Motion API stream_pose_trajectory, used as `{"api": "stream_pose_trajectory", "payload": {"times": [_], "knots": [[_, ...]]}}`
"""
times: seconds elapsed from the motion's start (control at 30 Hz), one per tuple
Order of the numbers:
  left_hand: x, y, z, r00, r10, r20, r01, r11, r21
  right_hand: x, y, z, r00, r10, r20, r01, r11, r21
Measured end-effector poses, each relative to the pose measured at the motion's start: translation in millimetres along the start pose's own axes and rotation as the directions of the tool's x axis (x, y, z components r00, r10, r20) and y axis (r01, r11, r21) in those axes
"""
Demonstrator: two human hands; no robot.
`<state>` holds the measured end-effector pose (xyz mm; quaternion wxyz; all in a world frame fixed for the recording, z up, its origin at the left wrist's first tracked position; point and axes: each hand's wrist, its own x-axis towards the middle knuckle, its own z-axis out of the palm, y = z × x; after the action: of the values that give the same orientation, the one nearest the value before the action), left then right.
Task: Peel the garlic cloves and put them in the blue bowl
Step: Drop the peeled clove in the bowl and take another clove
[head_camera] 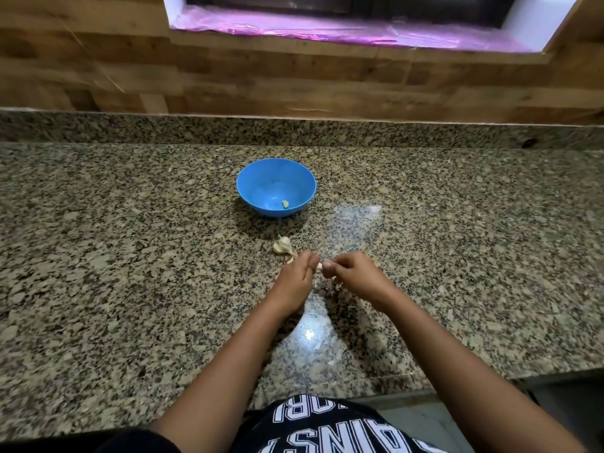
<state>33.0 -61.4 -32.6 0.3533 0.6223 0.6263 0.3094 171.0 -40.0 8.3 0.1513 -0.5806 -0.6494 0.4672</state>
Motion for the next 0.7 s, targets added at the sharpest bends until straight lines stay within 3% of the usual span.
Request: {"api": "stream_pose_trajectory", "payload": {"times": [0.13, 0.23, 0.3, 0.37, 0.43, 0.5, 0.57, 0.7], "knots": [[-0.3, 3.0, 2.5, 0.999, 0.036, -0.019, -0.036, 0.999, 0.001, -0.8, -2.5, -3.4, 0.983, 0.042, 0.181, -0.093, 0.954, 0.284], [1.0, 9.9, 3.8, 1.000, -0.025, -0.010, 0.024, 0.992, -0.125, -2.7, -5.8, -2.0, 0.982, 0.046, 0.181, -0.108, 0.932, 0.346], [3.7, 16.6, 3.6, 0.988, -0.150, 0.038, 0.154, 0.941, -0.300, -4.6, -7.6, 6.1, 0.999, 0.029, 0.034, -0.035, 0.982, 0.183], [7.7, 22.9, 2.8, 0.955, -0.266, 0.130, 0.296, 0.830, -0.472, -5.3, -6.9, 15.9, 0.982, -0.130, -0.138, 0.121, 0.990, -0.073], [9.1, 24.6, 0.4, 0.936, -0.299, 0.188, 0.349, 0.710, -0.611, -4.5, -6.4, 21.5, 0.943, -0.264, -0.203, 0.220, 0.951, -0.218], [10.8, 19.5, -2.0, 0.939, -0.280, 0.199, 0.340, 0.670, -0.660, -1.1, -7.0, 18.8, 0.968, -0.184, -0.172, 0.163, 0.978, -0.128], [11.8, 12.0, -4.0, 0.945, -0.263, 0.194, 0.326, 0.729, -0.601, 3.4, -4.8, 13.2, 0.996, -0.053, -0.076, 0.055, 0.998, 0.029], [11.5, 9.2, -5.4, 0.944, -0.261, 0.204, 0.331, 0.715, -0.616, 3.2, -3.8, 7.9, 0.999, 0.020, -0.041, -0.006, 0.949, 0.315]]}}
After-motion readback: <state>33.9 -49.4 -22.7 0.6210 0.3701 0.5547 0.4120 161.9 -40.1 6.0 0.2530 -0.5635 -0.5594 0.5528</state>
